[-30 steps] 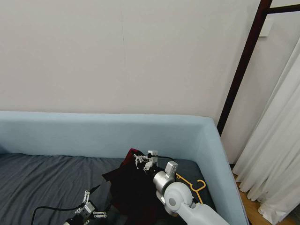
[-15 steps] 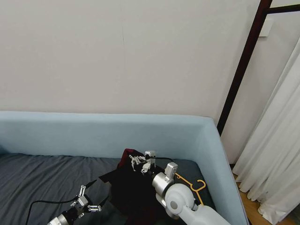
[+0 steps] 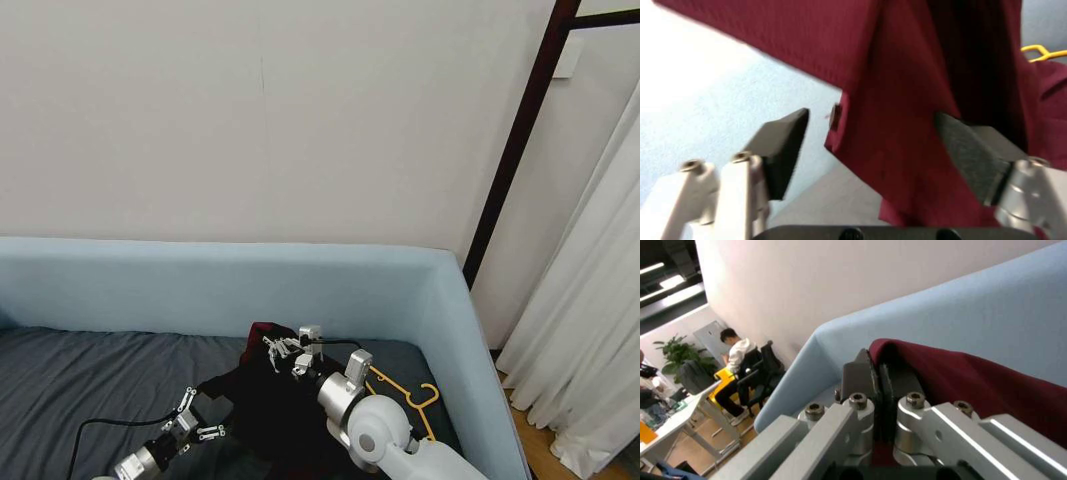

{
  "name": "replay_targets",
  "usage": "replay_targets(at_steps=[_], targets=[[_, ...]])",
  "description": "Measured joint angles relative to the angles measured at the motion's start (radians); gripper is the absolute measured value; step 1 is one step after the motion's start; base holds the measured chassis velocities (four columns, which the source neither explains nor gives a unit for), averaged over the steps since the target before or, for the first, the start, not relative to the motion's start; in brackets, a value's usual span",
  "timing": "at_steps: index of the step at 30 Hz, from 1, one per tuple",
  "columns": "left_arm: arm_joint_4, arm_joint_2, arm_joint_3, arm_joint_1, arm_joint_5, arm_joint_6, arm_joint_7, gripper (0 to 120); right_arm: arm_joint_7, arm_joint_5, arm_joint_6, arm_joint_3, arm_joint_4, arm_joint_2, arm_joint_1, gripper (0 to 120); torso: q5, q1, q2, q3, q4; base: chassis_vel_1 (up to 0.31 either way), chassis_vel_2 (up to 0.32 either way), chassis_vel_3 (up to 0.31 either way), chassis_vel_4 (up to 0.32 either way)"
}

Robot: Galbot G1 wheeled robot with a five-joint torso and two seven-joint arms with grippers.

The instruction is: Pick up the clothes from the sofa and hang them on the clothes hanger.

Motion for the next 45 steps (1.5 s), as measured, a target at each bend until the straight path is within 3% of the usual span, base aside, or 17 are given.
replay_targets(at_steps=[20,27,30,32,34,39,45], targets=[[-0.043,0.009,-0.017,0.033,-0.017,-0.02,-0.011,0,0.003,-0.021,-0.001,-0.006,-0.024,0.007,0.0,0,-0.0001,0.0,0.0,0.0,-0.0001,0.0,0.0,0.0,0.0],[-0.088,0.035,-0.034,0.055,-0.106,0.012,0.062,0,0.056,-0.049,-0.006,-0.003,-0.05,0.015,0.005,0,-0.0001,0.0,0.0,0.0,-0.0001,0.0,0.0,0.0,0.0],[-0.102,0.051,-0.042,0.07,-0.172,0.049,0.15,0,0.163,-0.09,-0.07,0.0,-0.066,0.032,0.013,1,0.0,0.0,0.0,0.0,-0.0001,0.0,0.0,0.0,0.0],[-0.097,0.058,-0.059,0.082,-0.207,0.098,0.271,0,0.334,-0.127,-0.163,-0.003,-0.104,0.065,0.031,11,-0.0002,0.0,0.0,0.0,-0.0001,0.0,0.0,0.0,0.0],[-0.076,0.058,-0.077,0.088,-0.22,0.13,0.371,0,0.425,-0.158,-0.193,-0.01,-0.164,0.114,0.049,21,-0.0001,0.0,0.0,0.0,-0.0001,0.0,0.0,0.0,0.0],[-0.037,0.053,-0.085,0.093,-0.226,0.159,0.458,0,0.412,-0.257,-0.176,-0.037,-0.252,0.155,0.065,37,-0.0002,0.0,0.0,0.0,0.0003,0.0,0.0,0.0,0.0],[-0.009,0.047,-0.079,0.082,-0.265,0.166,0.429,0,0.403,-0.349,-0.224,-0.105,-0.282,0.178,0.061,59,-0.0002,0.0,0.0,0.0,0.0,0.0,0.0,0.0,0.0]])
